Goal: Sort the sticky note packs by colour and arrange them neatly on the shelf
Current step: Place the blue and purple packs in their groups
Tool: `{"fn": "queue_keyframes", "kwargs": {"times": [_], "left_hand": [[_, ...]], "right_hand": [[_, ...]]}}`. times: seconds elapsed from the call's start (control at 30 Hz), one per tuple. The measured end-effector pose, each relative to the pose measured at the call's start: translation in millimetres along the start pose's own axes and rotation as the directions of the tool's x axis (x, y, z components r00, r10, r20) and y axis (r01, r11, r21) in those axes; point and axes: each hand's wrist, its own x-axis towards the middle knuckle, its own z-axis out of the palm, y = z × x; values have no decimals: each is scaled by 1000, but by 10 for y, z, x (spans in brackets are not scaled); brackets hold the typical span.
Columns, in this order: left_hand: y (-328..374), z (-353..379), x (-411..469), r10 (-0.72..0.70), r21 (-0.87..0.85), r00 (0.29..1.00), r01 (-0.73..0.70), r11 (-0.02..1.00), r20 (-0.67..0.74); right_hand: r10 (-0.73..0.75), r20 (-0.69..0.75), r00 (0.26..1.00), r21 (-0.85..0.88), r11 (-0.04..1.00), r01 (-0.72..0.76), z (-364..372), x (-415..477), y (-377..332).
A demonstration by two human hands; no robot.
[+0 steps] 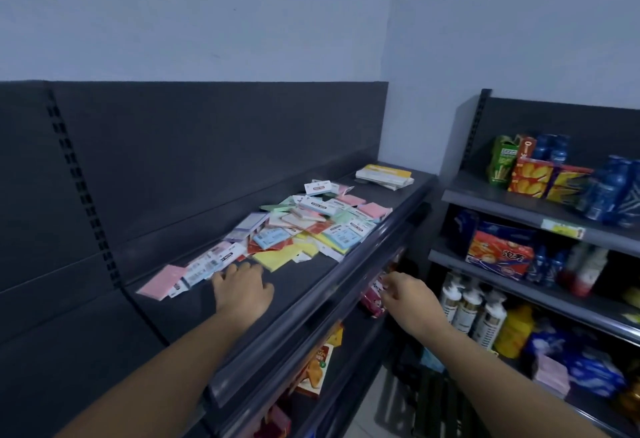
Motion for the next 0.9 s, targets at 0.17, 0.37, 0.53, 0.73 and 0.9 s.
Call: {"fn": "queue_keyframes", "kwargs": {"times": [0.17,0.37,0.53,0.73,0.9], "left_hand": [[123,79,371,-10,-14,1000,10,1000,-3],[8,190,1041,-27,56,1000,27,998,6],[-158,329,1561,-105,-23,994,105,994,6],[-184,448,2075,-120,-22,993,120,992,18],[-182,612,2290,-121,-1,987,122,993,109]], "right_hand": [[-8,-10,1000,-17,1000,8,59,306,196],[-13,11,1000,-18,1000,13,146,896,352],[16,41,999,-7,1000,-16,211,1581,354],[13,38,999,40,999,-14,356,2163,282],[-42,73,996,50,998,39,495,2565,274]]}}
